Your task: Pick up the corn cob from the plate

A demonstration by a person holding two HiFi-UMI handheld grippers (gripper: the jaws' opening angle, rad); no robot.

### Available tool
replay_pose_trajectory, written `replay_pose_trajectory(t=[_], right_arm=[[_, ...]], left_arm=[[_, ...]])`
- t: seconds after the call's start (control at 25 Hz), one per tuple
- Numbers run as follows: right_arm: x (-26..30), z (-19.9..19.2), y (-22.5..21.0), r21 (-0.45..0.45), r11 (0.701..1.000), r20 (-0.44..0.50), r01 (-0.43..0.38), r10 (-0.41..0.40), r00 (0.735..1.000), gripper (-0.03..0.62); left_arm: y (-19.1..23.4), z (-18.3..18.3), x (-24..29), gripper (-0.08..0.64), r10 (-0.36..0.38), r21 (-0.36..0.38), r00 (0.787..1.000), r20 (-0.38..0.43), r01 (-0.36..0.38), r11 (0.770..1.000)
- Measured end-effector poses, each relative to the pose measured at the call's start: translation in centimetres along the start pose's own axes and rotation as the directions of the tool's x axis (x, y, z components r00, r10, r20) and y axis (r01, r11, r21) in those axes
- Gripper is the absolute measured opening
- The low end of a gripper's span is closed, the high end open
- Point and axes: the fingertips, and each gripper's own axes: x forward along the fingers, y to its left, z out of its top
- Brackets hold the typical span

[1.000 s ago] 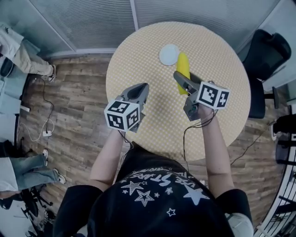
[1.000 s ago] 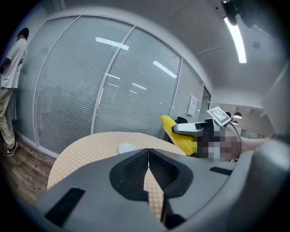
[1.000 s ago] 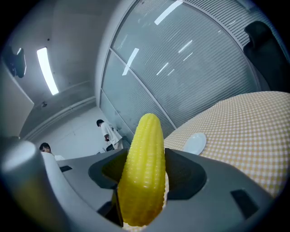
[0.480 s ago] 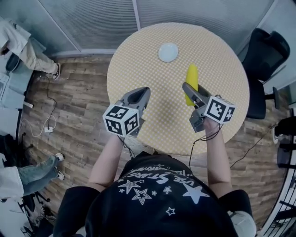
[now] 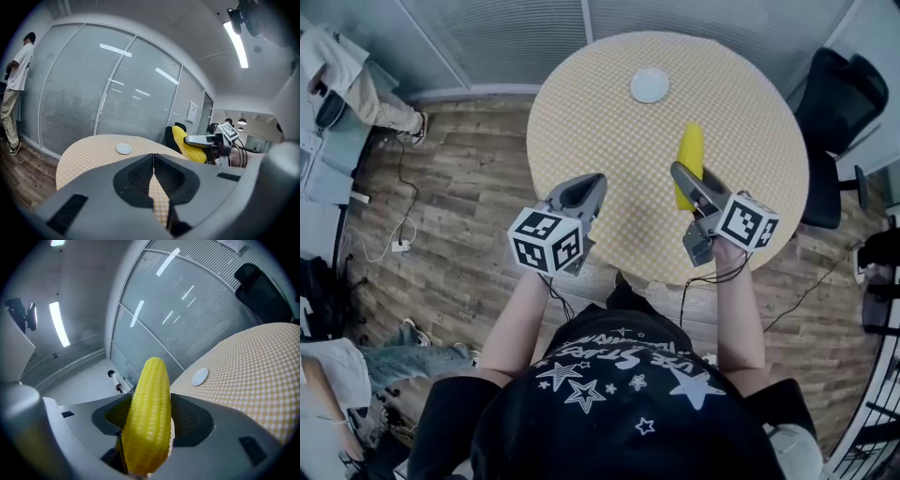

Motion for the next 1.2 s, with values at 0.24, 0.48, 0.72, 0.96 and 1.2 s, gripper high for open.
replay_pose_trajectory(t=[0.24, 0.48, 0.72, 0.96, 1.2], right_arm=[[-2.4, -1.9, 3.1, -0.018, 1.0, 0.02, 0.0, 0.0, 1.0, 0.267], [-6.1, -5.0, 7.2, -0.067, 0.998, 0.03, -0.014, 0.016, 0.999, 0.267], [-10.9, -8.6, 10.4, -0.088, 0.996, 0.036, -0.006, 0.009, 0.999, 0.268], [-15.1, -10.7, 12.5, -0.094, 0.996, 0.055, 0.012, -0.006, 0.998, 0.268], [-18.0, -11.2, 13.8, -0.112, 0.994, 0.069, 0.006, 0.001, 0.998, 0.268]], left_arm=[[-1.8, -0.7, -3.9, 0.008, -0.002, 0.006, 1.0, 0.023, 0.002, 1.0], [-4.3, -2.8, -8.8, 0.008, 0.001, -0.001, 0.999, 0.041, -0.001, 1.0], [-7.6, -5.1, -13.1, 0.008, -0.02, -0.004, 0.999, 0.045, 0.02, 1.0], [-10.8, -6.8, -16.4, 0.008, -0.034, -0.006, 0.998, 0.045, 0.034, 0.999], [-13.0, -6.8, -17.9, 0.008, -0.029, 0.007, 0.998, 0.064, 0.029, 1.0]])
